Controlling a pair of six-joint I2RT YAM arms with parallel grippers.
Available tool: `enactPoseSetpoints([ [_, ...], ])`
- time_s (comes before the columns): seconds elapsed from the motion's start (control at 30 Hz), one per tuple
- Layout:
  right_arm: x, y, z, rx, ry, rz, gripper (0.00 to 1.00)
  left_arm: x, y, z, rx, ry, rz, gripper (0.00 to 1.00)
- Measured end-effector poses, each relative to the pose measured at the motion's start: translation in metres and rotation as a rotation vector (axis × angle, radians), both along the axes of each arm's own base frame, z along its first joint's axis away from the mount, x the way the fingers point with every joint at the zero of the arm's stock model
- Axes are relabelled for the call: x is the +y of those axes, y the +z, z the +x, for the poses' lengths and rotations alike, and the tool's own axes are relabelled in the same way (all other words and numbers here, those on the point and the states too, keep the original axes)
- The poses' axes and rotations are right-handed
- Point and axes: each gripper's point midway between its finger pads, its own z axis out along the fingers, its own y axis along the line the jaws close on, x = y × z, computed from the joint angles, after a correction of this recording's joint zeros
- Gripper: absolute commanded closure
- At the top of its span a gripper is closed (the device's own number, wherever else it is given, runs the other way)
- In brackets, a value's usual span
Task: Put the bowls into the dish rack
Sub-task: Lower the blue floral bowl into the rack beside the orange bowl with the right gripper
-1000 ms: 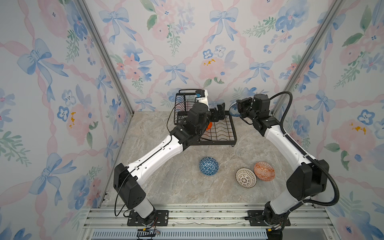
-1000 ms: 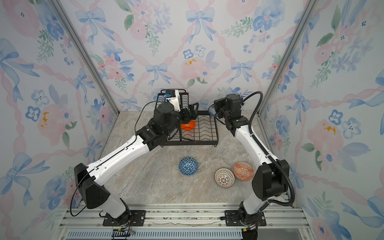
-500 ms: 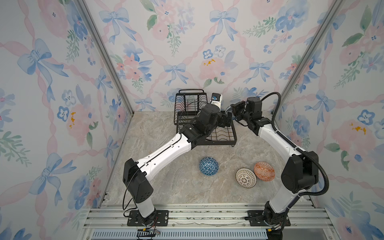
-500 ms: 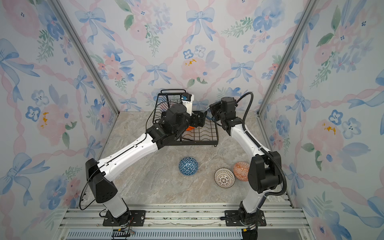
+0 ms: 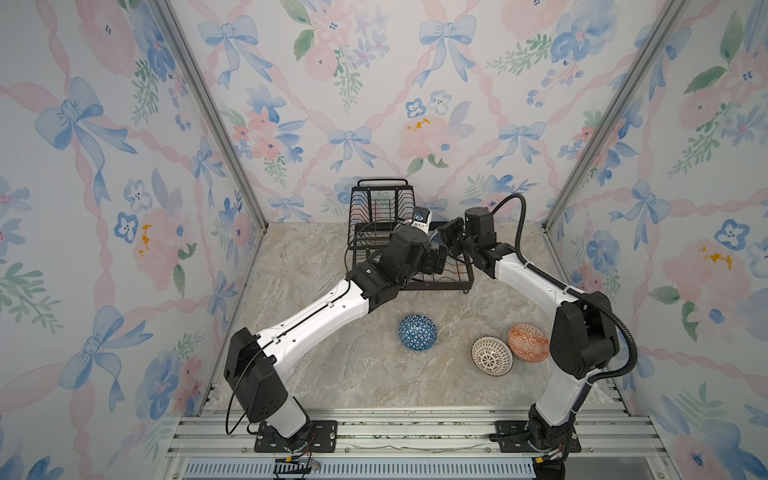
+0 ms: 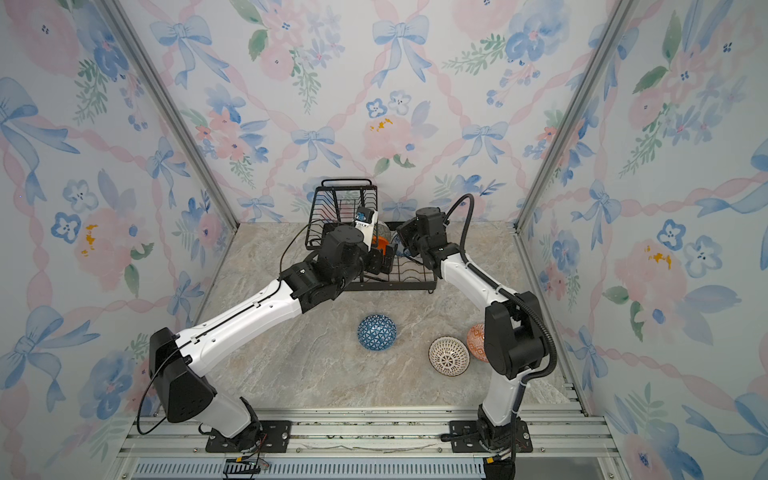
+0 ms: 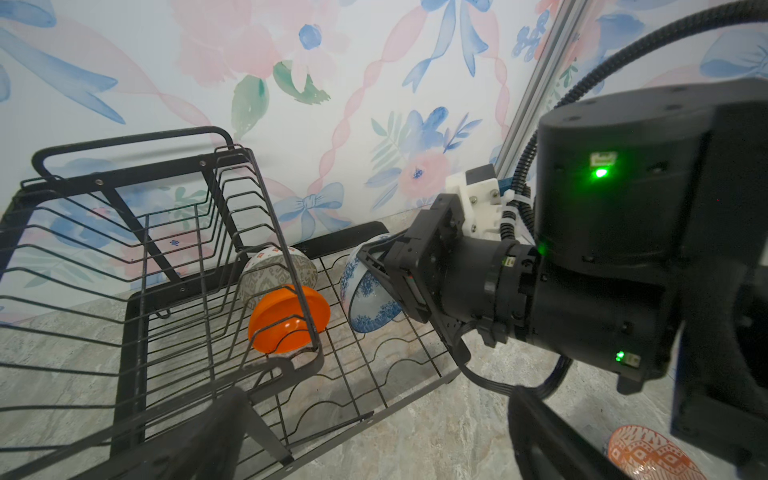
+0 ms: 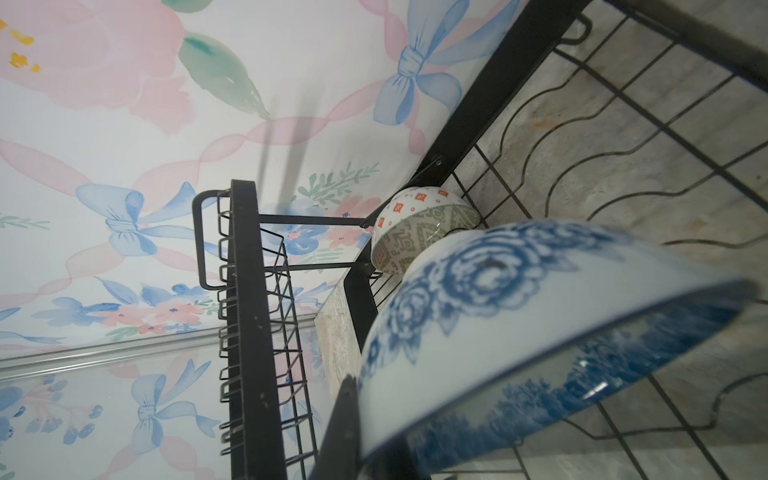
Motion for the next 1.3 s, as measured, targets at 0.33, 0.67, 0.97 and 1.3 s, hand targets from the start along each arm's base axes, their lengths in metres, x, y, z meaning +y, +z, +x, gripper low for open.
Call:
enactPoseSetpoints([
  [0.33,0.03,-0.039,-0.007,0.054,0.05,0.012,1.0,0.031,-0.014,-0.012,0.031,0.027,0.015,0.02],
  [0.67,0.049,-0.066,0.003,0.052,0.069,0.031,1.0,0.045,-0.019,-0.021,0.05,0.033,-0.011,0.02],
  [0.97,0.068,-0.069,0.007,0.003,0.094,0.061,1.0,0.051,-0.024,-0.019,0.08,0.056,-0.045,0.02],
  [1.3,0.085,-0.075,0.008,-0.024,0.114,0.087,1.0,0.054,-0.024,-0.016,0.084,0.061,-0.051,0.02],
])
